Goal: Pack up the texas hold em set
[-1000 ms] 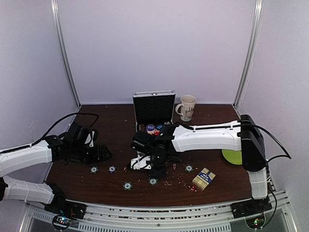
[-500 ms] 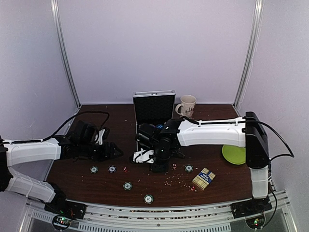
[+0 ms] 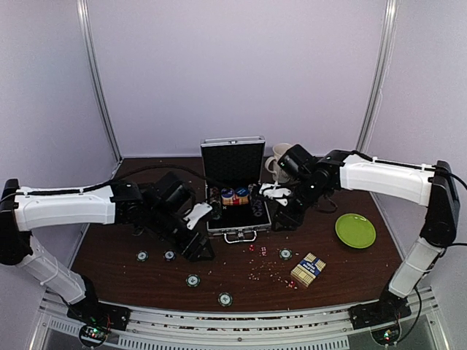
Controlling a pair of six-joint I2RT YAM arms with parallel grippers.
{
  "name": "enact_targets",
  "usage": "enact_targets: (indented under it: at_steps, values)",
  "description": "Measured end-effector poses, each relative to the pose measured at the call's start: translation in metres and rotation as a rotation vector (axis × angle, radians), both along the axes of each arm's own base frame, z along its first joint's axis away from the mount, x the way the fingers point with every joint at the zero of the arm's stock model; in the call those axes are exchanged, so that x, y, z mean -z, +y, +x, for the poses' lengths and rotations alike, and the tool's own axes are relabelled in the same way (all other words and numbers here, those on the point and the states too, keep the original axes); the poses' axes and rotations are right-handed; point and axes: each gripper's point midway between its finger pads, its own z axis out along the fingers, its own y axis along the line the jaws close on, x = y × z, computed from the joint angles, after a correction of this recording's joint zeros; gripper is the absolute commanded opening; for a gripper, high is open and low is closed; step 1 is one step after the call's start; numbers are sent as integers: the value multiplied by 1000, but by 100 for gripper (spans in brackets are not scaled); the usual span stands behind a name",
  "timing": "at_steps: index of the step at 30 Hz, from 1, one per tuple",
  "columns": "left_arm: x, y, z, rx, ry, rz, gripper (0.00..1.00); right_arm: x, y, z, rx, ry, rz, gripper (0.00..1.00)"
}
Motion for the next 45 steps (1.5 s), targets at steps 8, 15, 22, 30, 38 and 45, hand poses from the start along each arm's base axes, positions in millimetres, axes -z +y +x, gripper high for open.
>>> enact_targets:
  at_steps: [8, 15, 22, 30, 38, 45]
  values:
    - [42, -39, -41, 303, -26, 310, 73, -3, -56, 3, 118, 12, 106, 59]
    - [73, -42, -61, 425, -24, 480, 74, 7, -70, -5, 134, 17, 148, 59]
    - [91, -37, -63, 475, -12, 550, 74, 0, -65, -1, 122, -3, 182, 59]
    - [112, -38, -72, 557, -8, 593, 74, 0, -64, -3, 111, 5, 191, 59]
    - [117, -47, -73, 604, -37, 584, 68, 6, -63, -3, 100, 15, 180, 59]
    - [119, -52, -75, 628, -61, 585, 61, 8, -63, -3, 98, 18, 176, 59]
